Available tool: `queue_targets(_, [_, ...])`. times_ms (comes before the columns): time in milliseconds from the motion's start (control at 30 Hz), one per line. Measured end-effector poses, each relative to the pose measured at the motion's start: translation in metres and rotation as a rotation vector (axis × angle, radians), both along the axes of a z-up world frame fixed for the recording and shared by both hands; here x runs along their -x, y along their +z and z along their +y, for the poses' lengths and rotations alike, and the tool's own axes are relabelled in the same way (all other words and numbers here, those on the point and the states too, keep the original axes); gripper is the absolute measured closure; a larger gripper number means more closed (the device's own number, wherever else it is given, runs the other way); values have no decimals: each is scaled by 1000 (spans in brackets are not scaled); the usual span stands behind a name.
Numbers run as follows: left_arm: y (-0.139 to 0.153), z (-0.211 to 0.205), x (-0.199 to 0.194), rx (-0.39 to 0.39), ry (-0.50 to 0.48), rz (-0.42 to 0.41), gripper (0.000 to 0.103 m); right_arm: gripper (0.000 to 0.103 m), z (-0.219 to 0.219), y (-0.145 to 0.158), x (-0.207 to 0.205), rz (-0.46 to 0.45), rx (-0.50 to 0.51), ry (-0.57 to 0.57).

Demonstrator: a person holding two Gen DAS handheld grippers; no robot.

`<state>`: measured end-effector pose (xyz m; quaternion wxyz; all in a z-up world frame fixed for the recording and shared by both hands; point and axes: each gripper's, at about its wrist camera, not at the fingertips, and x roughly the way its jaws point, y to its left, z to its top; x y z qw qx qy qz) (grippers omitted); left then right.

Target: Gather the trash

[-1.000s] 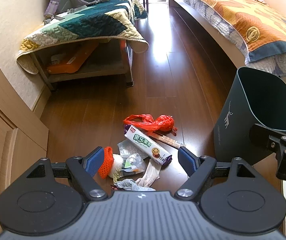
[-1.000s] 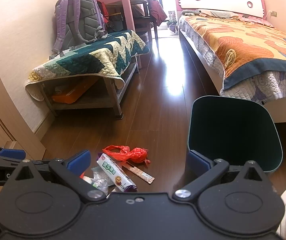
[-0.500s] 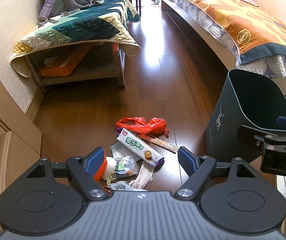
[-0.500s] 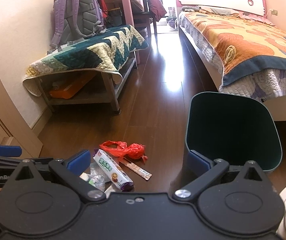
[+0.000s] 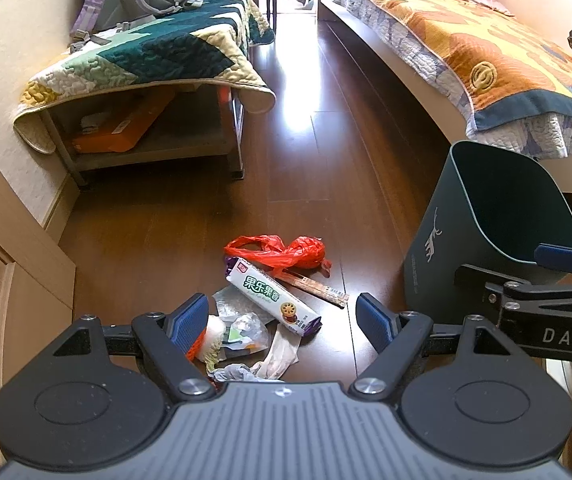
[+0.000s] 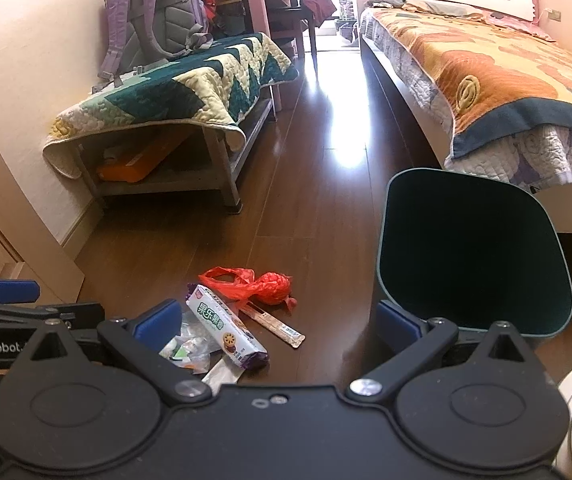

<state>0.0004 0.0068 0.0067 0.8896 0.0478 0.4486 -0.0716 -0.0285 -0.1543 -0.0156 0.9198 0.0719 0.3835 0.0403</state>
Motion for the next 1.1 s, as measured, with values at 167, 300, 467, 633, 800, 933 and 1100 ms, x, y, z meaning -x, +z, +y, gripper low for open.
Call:
queue_targets(167, [0, -1, -2, 2, -8, 3, 23, 1, 1, -2, -2, 15, -8, 14])
queue_targets(300, [-1, 0, -3, 1, -7, 4, 23, 1, 2, -1, -4, 11, -13, 19])
queue_targets(467, [-2, -1, -6, -11, 0, 13, 23, 1, -1, -1, -6, 15, -16, 18])
queue_targets(633, [-5, -2, -10, -7, 0, 27, 23, 1, -1, -2, -7, 24, -20, 16])
queue_targets(800, [-6, -3, -10, -1, -21, 25, 23, 1, 0, -2, -7, 24, -22, 13])
queue_targets(933, [-6, -1, -11, 5, -23, 26, 23, 1, -1, -3, -8, 25, -21, 13])
queue_targets(1100, [-8, 1, -12, 8, -17, 29, 23, 1, -2, -3, -8, 21, -13, 9])
